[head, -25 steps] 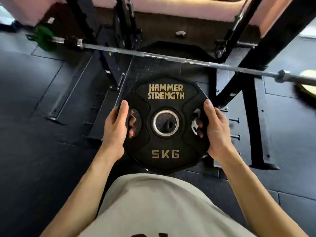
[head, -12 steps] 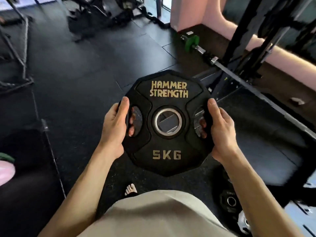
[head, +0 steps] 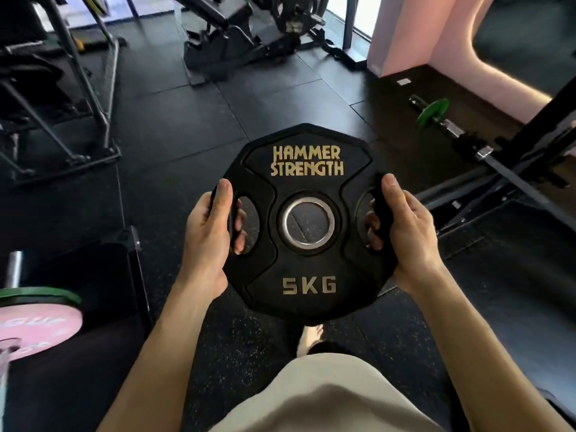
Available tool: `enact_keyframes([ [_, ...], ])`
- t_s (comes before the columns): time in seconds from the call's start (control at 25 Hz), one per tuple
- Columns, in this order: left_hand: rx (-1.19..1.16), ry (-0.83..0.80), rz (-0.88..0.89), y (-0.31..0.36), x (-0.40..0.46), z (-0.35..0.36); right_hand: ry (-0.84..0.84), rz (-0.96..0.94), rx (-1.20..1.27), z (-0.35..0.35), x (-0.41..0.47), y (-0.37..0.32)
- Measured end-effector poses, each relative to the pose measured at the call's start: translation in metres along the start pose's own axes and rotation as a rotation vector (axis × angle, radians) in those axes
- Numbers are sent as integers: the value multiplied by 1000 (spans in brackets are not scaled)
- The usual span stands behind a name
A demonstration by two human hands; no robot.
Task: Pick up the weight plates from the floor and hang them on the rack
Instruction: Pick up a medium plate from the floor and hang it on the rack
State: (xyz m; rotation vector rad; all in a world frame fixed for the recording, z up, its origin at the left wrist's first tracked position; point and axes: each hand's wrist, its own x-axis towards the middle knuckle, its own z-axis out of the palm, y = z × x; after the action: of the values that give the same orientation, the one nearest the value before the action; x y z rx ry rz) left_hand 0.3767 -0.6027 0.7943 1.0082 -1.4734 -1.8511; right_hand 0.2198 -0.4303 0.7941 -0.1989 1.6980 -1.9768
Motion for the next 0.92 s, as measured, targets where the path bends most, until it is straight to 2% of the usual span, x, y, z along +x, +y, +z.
enact_keyframes([
  [0.2, 24, 26, 8, 13, 105, 4, -3, -12, -23, 48, 102, 0],
  [0.52, 51, 54, 5, 57, 294, 51, -22, 17, 13, 107, 294, -33],
  [0.92, 35, -107, 10, 96, 582, 132, 93, -32, 49, 168, 555, -68],
])
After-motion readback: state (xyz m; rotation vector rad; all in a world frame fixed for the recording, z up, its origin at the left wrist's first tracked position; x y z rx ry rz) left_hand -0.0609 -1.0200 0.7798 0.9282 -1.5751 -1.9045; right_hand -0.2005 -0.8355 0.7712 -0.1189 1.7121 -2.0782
